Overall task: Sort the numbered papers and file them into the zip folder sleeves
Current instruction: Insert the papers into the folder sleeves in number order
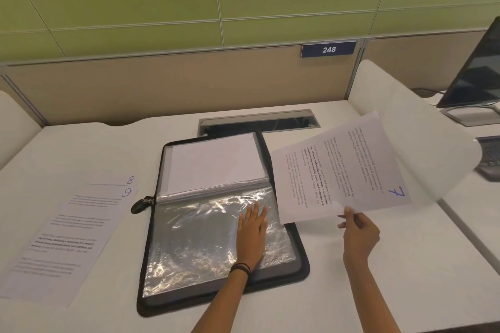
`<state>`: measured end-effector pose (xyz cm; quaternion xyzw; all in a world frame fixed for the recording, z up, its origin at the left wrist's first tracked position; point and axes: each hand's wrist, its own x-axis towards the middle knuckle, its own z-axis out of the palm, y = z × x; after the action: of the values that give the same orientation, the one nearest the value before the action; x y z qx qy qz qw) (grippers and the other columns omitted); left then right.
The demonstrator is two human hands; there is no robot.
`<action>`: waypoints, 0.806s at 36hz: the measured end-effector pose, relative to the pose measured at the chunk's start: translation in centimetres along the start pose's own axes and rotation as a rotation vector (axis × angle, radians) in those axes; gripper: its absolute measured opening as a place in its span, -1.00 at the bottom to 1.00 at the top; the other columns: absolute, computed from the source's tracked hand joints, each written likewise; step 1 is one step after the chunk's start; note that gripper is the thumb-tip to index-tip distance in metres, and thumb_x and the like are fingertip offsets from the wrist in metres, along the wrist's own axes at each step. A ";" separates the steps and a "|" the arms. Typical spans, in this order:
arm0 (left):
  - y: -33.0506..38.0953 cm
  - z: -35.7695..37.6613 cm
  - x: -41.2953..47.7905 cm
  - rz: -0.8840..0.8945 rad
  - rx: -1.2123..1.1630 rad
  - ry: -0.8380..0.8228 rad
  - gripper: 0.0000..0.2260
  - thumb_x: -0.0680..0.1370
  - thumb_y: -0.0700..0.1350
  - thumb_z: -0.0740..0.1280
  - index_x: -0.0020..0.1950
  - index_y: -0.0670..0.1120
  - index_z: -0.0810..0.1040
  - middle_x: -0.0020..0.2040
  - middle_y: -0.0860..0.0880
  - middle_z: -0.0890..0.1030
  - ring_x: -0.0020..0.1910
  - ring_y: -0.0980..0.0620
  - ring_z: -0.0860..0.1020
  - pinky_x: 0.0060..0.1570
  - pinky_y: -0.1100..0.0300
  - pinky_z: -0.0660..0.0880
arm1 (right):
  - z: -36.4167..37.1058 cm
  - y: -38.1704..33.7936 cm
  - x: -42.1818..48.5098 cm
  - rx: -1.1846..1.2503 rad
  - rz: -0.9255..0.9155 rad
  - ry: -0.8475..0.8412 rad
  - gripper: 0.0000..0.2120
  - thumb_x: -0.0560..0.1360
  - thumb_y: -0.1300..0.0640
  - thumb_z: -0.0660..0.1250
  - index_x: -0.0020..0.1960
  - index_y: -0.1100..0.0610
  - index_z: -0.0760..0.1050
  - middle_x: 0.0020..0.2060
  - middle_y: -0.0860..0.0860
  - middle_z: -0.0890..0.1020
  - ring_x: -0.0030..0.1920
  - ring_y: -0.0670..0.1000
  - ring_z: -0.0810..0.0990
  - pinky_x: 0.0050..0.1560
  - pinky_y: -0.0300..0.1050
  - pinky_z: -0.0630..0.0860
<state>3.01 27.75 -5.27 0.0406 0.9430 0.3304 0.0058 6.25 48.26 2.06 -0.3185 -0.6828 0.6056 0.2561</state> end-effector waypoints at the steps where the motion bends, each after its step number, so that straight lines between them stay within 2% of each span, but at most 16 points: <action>1: 0.1 -0.2 -0.1 -0.010 -0.055 -0.001 -0.04 0.30 0.46 -0.51 0.51 0.06 0.15 0.48 0.15 -0.02 0.51 0.14 -0.10 0.41 0.27 -0.30 | 0.0 0.1 -0.1 -0.001 -0.001 -0.006 -0.74 0.54 0.09 0.30 -0.03 0.30 0.61 -0.29 0.19 0.63 -0.35 0.01 0.53 0.01 0.05 0.51; 5: 0.7 -0.8 0.0 -0.042 -0.179 -0.017 -0.24 0.46 0.41 -0.27 0.50 0.03 0.18 0.53 0.07 0.07 0.52 0.12 -0.05 0.41 0.29 -0.27 | -0.3 0.5 -0.6 -0.015 -0.010 -0.039 -0.75 0.54 0.11 0.30 -0.06 0.30 0.61 -0.31 0.18 0.62 -0.34 0.01 0.53 0.00 0.03 0.50; 8: 0.9 -1.0 0.1 -0.077 -0.202 -0.050 -0.52 0.62 0.15 -0.10 0.50 0.02 0.18 0.54 0.05 0.08 0.53 0.11 -0.04 0.41 0.30 -0.27 | -0.6 1.0 -0.9 -0.022 -0.017 -0.063 -0.77 0.53 0.13 0.31 -0.10 0.29 0.60 -0.31 0.17 0.62 -0.31 0.01 0.54 0.03 0.03 0.50; 9: 0.9 -1.1 0.2 -0.082 -0.211 -0.051 -0.54 0.63 0.10 -0.08 0.50 0.01 0.18 0.54 0.05 0.08 0.53 0.11 -0.04 0.41 0.29 -0.27 | -0.8 1.2 -1.0 -0.027 -0.017 -0.068 -0.78 0.53 0.14 0.31 -0.11 0.29 0.60 -0.31 0.16 0.62 -0.30 0.01 0.54 0.04 0.04 0.50; 11: 0.9 -1.1 0.2 -0.078 -0.220 -0.043 -0.51 0.62 0.15 -0.10 0.50 0.01 0.17 0.54 0.06 0.08 0.53 0.11 -0.04 0.42 0.27 -0.26 | -1.2 1.5 -1.0 -0.045 -0.019 -0.081 -0.79 0.53 0.14 0.31 -0.13 0.28 0.61 -0.32 0.16 0.62 -0.31 0.00 0.54 0.03 0.07 0.51; 14: 0.6 -0.6 0.3 -0.047 -0.254 -0.014 -0.12 0.37 0.50 -0.34 0.51 0.03 0.15 0.53 0.08 0.08 0.50 0.18 -0.07 0.43 0.25 -0.26 | -1.9 2.0 -1.1 -0.063 -0.018 -0.100 -0.81 0.53 0.15 0.32 -0.16 0.25 0.61 -0.34 0.13 0.63 -0.34 0.01 0.53 -0.01 0.08 0.52; 16: 0.3 -0.3 0.5 -0.044 -0.248 -0.007 -0.02 0.28 0.54 -0.40 0.51 0.04 0.14 0.53 0.08 0.07 0.46 0.22 -0.10 0.43 0.23 -0.26 | -2.4 2.3 -1.0 -0.068 -0.013 -0.112 -0.81 0.53 0.15 0.32 -0.20 0.21 0.61 -0.36 0.12 0.63 -0.35 0.02 0.52 -0.05 0.08 0.52; 18: 0.3 -0.3 0.5 -0.037 -0.230 -0.004 -0.06 0.31 0.52 -0.39 0.51 0.04 0.15 0.53 0.07 0.07 0.46 0.21 -0.10 0.44 0.20 -0.25 | -3.0 2.6 -1.0 -0.082 -0.015 -0.130 -0.79 0.53 0.15 0.32 -0.24 0.19 0.61 -0.39 0.12 0.63 -0.35 0.03 0.53 -0.08 0.06 0.51; 19: 0.5 -0.4 0.4 -0.035 -0.215 -0.011 -0.14 0.38 0.48 -0.34 0.50 0.04 0.15 0.54 0.06 0.07 0.48 0.18 -0.09 0.45 0.18 -0.24 | -3.2 2.8 -1.1 -0.092 -0.019 -0.139 -0.79 0.52 0.15 0.32 -0.24 0.19 0.61 -0.39 0.11 0.63 -0.35 0.04 0.53 -0.09 0.05 0.51; 21: 0.7 -0.4 0.3 -0.043 -0.183 -0.022 -0.47 0.61 0.24 -0.13 0.50 0.03 0.16 0.54 0.04 0.08 0.52 0.12 -0.07 0.47 0.15 -0.24 | -3.7 3.1 -1.1 -0.107 -0.027 -0.157 -0.80 0.52 0.16 0.32 -0.22 0.22 0.61 -0.39 0.10 0.63 -0.36 0.04 0.54 -0.12 0.03 0.50; 22: 0.7 -0.4 0.3 -0.047 -0.175 -0.022 -0.58 0.66 0.10 -0.05 0.50 0.03 0.17 0.54 0.03 0.08 0.53 0.10 -0.06 0.47 0.15 -0.24 | -4.0 3.2 -1.1 -0.114 -0.031 -0.164 -0.79 0.52 0.17 0.32 -0.21 0.25 0.61 -0.38 0.10 0.63 -0.37 0.04 0.53 -0.15 0.01 0.50; 24: 0.6 -0.4 0.3 -0.039 -0.176 -0.019 -0.62 0.67 -0.01 0.00 0.50 0.04 0.16 0.54 0.03 0.07 0.53 0.08 -0.07 0.46 0.15 -0.24 | -4.4 3.4 -1.1 -0.128 -0.037 -0.176 -0.78 0.52 0.17 0.32 -0.20 0.28 0.62 -0.38 0.10 0.63 -0.39 0.02 0.52 -0.23 -0.10 0.47; 27: 0.5 -0.5 0.3 -0.030 -0.196 -0.020 -0.62 0.67 0.02 0.00 0.50 0.05 0.15 0.54 0.04 0.07 0.53 0.09 -0.08 0.47 0.14 -0.24 | -4.8 3.8 -1.1 -0.138 -0.038 -0.196 -0.79 0.52 0.17 0.32 -0.19 0.28 0.62 -0.38 0.10 0.64 -0.36 0.03 0.54 -0.25 -0.16 0.45; 29: 0.4 -0.4 0.3 -0.024 -0.207 -0.027 -0.52 0.62 0.21 -0.10 0.50 0.06 0.13 0.54 0.04 0.07 0.51 0.12 -0.10 0.47 0.13 -0.24 | -5.0 4.0 -1.2 -0.156 -0.042 -0.208 -0.79 0.52 0.17 0.33 -0.20 0.27 0.63 -0.37 0.10 0.64 -0.35 0.03 0.55 -0.25 -0.16 0.45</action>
<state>2.68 27.81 -4.70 0.0332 0.9041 0.4252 0.0267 11.18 50.96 -1.15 -0.2588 -0.7570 0.5751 0.1711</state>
